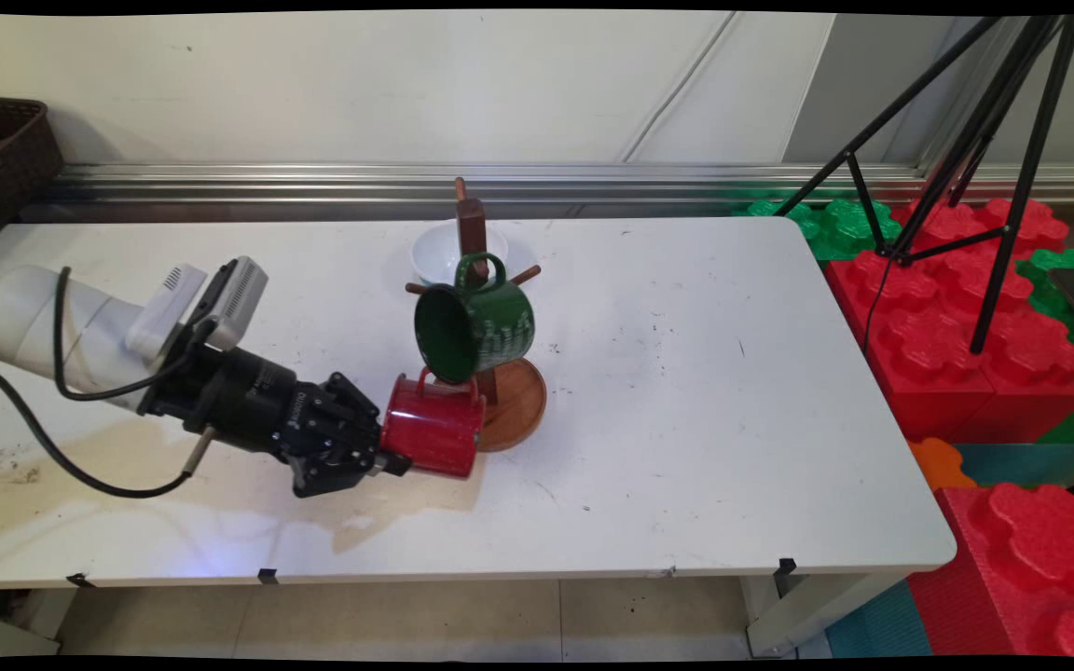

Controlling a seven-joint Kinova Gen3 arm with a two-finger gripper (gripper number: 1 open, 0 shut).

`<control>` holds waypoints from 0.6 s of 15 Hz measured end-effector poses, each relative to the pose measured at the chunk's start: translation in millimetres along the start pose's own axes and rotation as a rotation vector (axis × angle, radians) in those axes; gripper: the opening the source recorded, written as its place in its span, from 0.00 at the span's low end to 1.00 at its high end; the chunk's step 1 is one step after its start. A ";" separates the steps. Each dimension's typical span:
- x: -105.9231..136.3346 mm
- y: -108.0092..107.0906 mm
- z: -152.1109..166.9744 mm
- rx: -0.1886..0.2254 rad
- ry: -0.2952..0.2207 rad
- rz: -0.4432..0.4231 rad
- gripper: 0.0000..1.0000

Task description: Place the picked object on the table

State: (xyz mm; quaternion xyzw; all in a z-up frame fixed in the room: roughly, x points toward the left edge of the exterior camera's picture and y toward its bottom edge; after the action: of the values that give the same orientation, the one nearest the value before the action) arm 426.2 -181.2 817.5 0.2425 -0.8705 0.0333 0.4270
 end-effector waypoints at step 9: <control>-3.4 -9.5 -38.3 -0.009 -0.098 0.074 0.00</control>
State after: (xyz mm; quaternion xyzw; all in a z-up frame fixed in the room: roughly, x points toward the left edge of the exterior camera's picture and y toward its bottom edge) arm 460.1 -178.0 837.8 0.2097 -0.8988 0.0332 0.3835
